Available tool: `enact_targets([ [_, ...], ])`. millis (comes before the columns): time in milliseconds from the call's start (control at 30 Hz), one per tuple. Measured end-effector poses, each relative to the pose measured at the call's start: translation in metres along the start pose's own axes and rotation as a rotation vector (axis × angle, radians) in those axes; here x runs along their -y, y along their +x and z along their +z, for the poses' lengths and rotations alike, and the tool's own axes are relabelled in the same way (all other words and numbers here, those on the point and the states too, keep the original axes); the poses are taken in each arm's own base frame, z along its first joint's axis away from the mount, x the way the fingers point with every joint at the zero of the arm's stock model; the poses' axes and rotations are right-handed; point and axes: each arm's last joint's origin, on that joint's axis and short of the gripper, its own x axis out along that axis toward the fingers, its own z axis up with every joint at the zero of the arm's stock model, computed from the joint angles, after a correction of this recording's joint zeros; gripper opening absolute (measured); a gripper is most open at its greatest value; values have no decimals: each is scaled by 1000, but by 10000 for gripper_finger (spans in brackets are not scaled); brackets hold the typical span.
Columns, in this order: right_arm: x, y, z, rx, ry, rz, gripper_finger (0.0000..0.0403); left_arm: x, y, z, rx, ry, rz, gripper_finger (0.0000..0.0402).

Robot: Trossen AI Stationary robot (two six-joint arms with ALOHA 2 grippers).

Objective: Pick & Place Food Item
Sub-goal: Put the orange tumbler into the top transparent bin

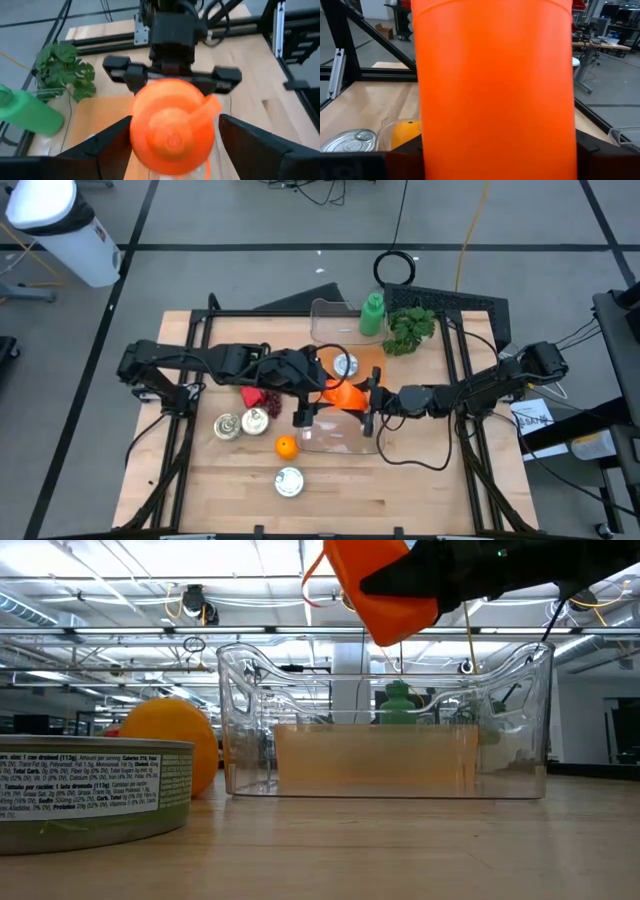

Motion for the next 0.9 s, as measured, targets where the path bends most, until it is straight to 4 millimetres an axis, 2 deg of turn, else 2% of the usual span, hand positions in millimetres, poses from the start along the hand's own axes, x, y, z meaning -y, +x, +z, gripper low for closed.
enact_targets([
  [200,0,0,-1,-5,-5,-2,232,-3,13,2,25,-7,16,278],
  [367,0,0,0,-8,10,0,252,-6,13,0,11,-11,14,213],
  [500,0,0,-1,-12,0,-1,281,-7,11,-2,-8,-9,29,214],
  [600,2,-5,6,5,-18,-12,303,-9,5,-4,-36,-9,97,214],
  [833,11,-42,38,21,3,2,332,-24,-13,-2,-25,-11,186,214],
  [900,14,-57,43,4,33,41,336,-35,-19,-5,-61,13,308,214],
])
